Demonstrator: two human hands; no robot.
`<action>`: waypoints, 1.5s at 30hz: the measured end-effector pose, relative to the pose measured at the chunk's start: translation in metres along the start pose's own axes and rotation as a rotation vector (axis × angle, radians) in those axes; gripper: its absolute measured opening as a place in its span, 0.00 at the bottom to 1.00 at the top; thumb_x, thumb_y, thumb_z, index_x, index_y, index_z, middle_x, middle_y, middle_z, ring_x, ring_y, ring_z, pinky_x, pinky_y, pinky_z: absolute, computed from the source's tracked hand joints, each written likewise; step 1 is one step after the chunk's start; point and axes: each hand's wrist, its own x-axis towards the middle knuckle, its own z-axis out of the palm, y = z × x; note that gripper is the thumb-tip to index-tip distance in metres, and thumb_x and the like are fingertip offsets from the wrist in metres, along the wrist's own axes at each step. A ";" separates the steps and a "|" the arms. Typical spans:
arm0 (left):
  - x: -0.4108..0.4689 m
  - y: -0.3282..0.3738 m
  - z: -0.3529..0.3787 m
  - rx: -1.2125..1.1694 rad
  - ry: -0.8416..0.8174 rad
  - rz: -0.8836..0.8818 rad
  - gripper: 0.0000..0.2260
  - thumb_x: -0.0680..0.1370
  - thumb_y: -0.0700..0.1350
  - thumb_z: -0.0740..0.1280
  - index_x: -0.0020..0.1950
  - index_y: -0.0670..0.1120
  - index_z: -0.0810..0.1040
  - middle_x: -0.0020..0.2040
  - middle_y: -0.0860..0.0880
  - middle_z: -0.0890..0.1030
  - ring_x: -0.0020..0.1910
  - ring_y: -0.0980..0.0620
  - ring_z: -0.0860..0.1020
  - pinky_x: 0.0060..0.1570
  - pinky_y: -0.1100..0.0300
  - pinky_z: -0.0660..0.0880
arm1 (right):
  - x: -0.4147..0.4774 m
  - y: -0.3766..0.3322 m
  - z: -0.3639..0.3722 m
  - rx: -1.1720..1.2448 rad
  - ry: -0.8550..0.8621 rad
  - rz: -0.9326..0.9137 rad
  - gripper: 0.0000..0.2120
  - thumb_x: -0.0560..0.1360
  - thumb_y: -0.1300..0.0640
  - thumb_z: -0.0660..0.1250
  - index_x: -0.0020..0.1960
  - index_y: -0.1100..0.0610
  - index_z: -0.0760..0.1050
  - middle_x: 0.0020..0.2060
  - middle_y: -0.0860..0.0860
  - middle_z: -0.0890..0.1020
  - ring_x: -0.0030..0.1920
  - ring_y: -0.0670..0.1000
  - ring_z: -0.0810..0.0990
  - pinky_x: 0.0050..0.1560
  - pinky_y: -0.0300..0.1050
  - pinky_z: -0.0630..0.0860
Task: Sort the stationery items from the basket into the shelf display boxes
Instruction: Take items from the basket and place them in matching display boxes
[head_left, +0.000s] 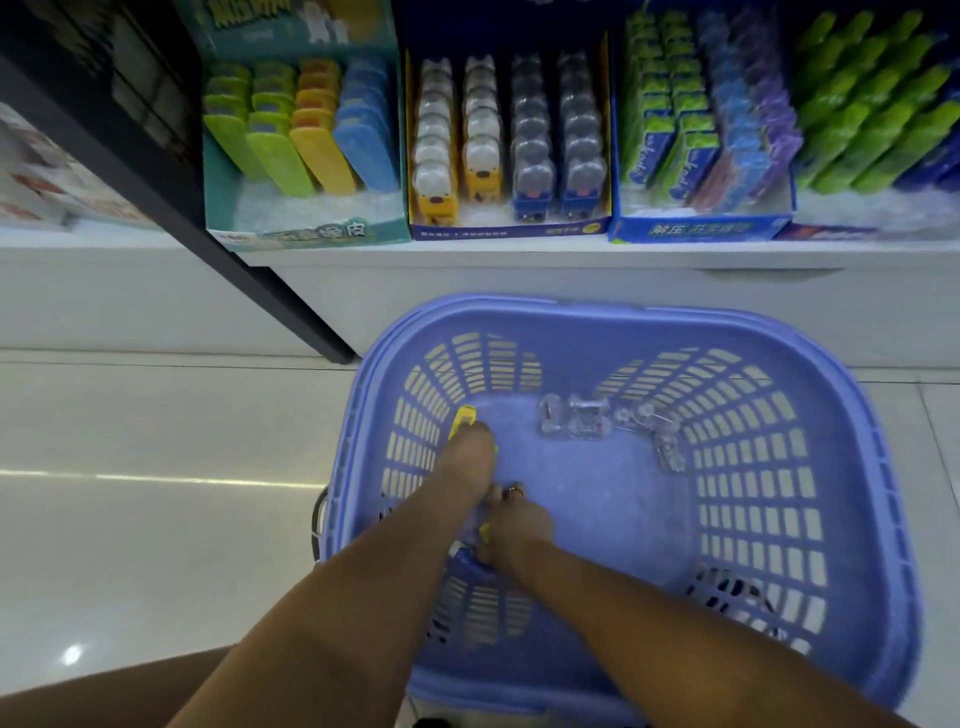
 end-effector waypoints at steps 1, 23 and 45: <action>0.003 0.002 0.004 -0.037 0.030 -0.052 0.21 0.82 0.46 0.48 0.71 0.37 0.65 0.61 0.46 0.74 0.43 0.59 0.70 0.41 0.69 0.68 | 0.001 0.009 -0.003 -0.095 -0.001 -0.089 0.26 0.75 0.53 0.63 0.71 0.55 0.59 0.66 0.59 0.65 0.60 0.61 0.74 0.54 0.50 0.72; 0.020 0.015 0.016 -0.294 0.124 -0.225 0.21 0.80 0.38 0.60 0.70 0.32 0.61 0.65 0.35 0.70 0.64 0.39 0.71 0.61 0.53 0.69 | 0.007 0.112 -0.085 1.534 -0.244 0.197 0.16 0.75 0.57 0.62 0.30 0.63 0.76 0.29 0.61 0.78 0.25 0.50 0.71 0.37 0.43 0.78; -0.109 0.046 -0.121 -2.086 -0.378 0.327 0.19 0.68 0.47 0.70 0.56 0.41 0.79 0.48 0.40 0.84 0.44 0.43 0.84 0.44 0.45 0.81 | -0.120 0.039 -0.216 0.657 0.535 -0.492 0.34 0.58 0.37 0.72 0.62 0.45 0.69 0.49 0.42 0.72 0.49 0.38 0.72 0.46 0.27 0.67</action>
